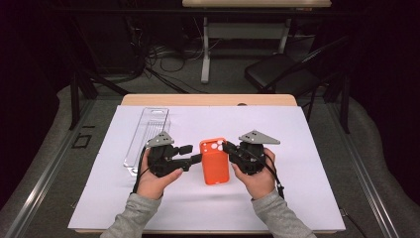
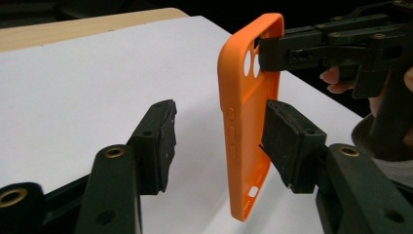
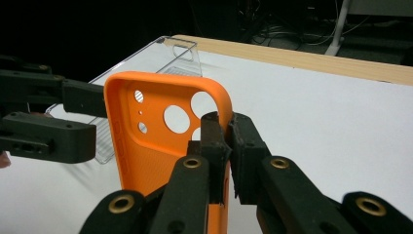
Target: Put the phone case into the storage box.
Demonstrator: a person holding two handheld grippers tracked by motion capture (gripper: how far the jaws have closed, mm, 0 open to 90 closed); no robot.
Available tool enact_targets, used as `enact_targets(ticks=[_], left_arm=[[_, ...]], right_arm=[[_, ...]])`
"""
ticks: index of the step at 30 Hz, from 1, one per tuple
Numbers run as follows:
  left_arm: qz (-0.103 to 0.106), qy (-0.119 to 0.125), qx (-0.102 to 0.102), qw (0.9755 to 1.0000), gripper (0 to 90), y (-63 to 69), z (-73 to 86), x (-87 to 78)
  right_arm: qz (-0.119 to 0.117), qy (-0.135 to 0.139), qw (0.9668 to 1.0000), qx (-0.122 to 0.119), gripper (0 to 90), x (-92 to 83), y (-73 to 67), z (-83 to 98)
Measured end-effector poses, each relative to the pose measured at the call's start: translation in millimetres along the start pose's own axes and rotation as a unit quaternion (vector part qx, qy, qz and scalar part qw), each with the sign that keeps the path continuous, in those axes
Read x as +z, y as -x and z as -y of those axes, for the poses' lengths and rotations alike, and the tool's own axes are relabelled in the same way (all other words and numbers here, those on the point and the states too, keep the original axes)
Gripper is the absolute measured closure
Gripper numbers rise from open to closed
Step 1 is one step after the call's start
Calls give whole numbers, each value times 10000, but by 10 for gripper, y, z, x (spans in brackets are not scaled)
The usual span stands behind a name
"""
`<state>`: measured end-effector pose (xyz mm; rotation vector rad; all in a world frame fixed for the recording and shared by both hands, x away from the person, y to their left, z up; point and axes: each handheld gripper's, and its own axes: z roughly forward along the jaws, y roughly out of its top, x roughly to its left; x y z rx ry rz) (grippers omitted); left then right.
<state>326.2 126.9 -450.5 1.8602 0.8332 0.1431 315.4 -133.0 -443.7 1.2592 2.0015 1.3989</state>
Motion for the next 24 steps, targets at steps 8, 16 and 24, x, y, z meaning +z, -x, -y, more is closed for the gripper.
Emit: enact_targets(ticks=[8,16,24], left_arm=[[-224,-41,275,9994,447,12,-31,-32],[-408,-198,445,9980,435,38,-40,-31],[-753,-251,808,9936,403,81,-55,-39]], right_arm=[[62,-29,10000,-60,853,10,-7,7],[116,-73,9998,-153,852,16,-33,9],[164,-130,9995,-230,851,31,-63,22]])
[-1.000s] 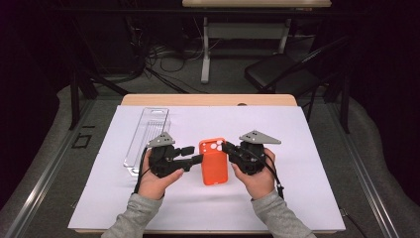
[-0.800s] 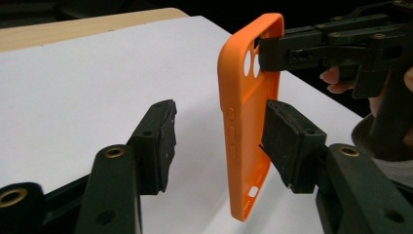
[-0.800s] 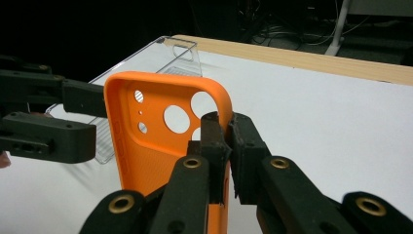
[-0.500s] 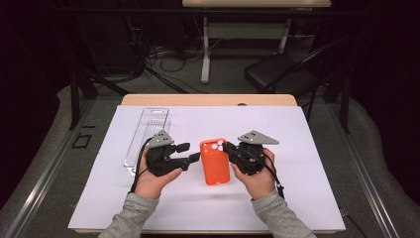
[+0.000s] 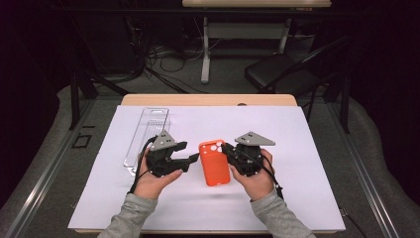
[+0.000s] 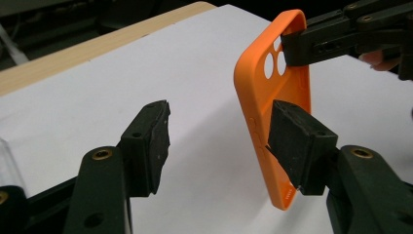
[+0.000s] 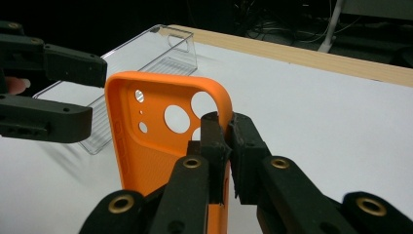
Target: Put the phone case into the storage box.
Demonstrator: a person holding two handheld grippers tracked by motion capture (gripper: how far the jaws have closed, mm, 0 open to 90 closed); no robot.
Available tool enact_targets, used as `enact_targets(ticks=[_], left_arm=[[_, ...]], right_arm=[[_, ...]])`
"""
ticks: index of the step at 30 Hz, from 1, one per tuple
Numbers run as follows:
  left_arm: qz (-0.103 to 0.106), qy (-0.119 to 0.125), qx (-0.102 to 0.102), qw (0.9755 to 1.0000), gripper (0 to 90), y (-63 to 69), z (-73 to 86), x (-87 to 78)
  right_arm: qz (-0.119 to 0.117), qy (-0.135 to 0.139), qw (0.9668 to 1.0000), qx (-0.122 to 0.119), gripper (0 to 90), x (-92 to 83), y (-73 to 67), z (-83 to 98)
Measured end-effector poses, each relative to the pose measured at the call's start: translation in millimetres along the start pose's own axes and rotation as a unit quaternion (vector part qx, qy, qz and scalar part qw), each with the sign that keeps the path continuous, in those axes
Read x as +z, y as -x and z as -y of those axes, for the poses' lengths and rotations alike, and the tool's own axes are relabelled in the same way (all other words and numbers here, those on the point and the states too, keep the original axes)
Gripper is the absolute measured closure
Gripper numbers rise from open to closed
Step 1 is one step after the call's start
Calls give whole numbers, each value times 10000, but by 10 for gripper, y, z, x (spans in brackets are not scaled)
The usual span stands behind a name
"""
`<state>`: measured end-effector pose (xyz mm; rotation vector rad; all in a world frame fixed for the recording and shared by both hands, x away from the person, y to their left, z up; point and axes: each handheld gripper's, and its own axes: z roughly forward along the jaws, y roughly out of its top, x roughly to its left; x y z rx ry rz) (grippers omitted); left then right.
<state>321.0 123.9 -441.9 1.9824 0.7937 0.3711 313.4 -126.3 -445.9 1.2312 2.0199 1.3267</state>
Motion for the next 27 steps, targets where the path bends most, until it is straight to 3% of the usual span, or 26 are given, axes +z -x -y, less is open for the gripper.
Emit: enact_targets(ticks=[5,15,27], left_arm=[[-176,-18,232,9996,400,39,-13,-5],[-389,30,474,9981,401,129,-30,-14],[-341,-46,649,9973,419,251,-26,32]], right_arm=[[19,-35,10000,-86,851,17,-36,15],[18,-58,9999,-154,851,33,-94,40],[-7,-53,9995,-311,852,57,-184,75]])
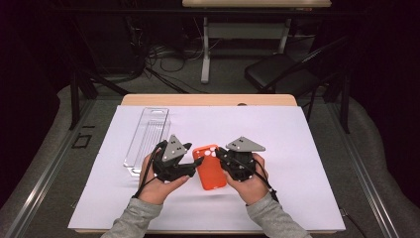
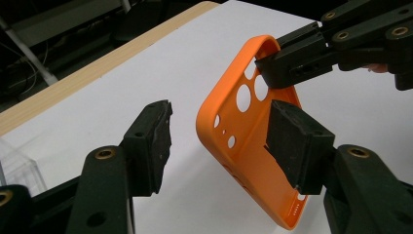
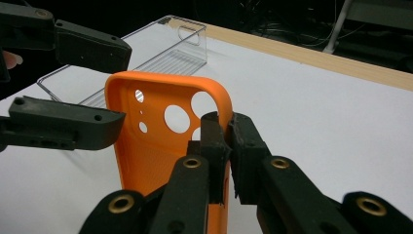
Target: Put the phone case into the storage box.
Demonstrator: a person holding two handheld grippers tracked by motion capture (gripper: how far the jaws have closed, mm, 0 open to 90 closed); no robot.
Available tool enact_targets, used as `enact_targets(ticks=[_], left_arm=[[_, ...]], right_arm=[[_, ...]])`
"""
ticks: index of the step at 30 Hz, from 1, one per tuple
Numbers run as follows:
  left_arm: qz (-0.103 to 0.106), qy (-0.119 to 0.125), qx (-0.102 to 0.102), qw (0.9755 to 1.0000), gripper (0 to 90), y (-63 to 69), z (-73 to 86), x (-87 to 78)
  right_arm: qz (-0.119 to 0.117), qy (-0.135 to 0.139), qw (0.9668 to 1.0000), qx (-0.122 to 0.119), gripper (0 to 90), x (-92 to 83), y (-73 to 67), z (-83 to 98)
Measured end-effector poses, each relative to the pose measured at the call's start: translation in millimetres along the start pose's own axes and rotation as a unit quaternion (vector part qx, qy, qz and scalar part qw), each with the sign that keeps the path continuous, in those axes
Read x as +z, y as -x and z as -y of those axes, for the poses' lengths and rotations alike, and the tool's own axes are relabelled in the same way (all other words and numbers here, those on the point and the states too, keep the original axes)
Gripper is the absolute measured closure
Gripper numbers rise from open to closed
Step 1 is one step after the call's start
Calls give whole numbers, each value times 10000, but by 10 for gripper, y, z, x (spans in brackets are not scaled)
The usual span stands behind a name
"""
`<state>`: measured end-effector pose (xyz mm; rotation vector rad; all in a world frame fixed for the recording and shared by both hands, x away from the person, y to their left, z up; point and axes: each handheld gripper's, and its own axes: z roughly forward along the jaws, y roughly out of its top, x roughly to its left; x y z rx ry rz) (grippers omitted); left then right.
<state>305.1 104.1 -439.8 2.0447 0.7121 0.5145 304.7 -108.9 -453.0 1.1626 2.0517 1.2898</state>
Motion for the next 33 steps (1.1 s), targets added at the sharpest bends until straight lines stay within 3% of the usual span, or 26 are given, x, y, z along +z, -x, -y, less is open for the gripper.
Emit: enact_targets(ticks=[12,33], left_arm=[[-35,-125,24,9999,466,23,14,25],[-199,-518,212,9982,667,27,7,18]], right_arm=[[4,-5,10000,-64,851,6,-53,15],[57,-52,9995,-305,851,35,-116,44]])
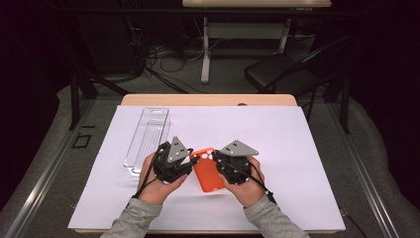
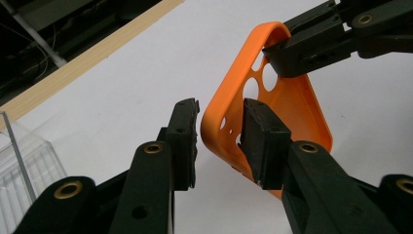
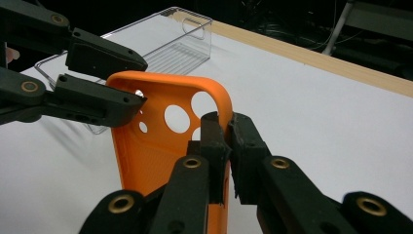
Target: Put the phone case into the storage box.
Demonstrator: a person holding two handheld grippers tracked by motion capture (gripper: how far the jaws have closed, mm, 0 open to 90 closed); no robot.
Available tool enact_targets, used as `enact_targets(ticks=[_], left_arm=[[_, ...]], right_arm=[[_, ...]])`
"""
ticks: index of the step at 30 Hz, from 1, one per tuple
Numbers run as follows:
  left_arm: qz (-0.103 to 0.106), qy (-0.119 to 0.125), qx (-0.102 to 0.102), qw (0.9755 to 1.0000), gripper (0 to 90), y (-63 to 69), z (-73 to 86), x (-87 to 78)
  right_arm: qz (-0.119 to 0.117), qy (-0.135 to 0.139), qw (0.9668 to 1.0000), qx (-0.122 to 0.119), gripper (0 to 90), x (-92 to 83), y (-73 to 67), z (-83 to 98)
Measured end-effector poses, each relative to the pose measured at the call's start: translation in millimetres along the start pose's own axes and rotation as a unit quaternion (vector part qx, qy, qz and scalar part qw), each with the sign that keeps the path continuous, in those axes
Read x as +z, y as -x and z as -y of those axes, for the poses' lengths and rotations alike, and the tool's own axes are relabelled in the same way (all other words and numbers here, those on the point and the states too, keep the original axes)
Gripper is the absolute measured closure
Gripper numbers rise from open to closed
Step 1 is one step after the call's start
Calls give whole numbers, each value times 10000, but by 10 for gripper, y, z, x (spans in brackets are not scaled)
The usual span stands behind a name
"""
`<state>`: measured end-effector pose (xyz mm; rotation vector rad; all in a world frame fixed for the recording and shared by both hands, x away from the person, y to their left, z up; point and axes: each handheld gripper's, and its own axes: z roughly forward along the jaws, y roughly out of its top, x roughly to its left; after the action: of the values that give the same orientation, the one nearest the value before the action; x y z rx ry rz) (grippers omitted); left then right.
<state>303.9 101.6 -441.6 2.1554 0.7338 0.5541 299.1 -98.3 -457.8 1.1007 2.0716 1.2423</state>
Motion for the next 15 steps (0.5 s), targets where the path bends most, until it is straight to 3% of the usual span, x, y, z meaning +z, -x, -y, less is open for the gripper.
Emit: enact_targets(ticks=[15], left_arm=[[-101,-244,105,9996,775,-8,11,14]], right_arm=[[-12,-65,9999,-77,851,23,-34,24]])
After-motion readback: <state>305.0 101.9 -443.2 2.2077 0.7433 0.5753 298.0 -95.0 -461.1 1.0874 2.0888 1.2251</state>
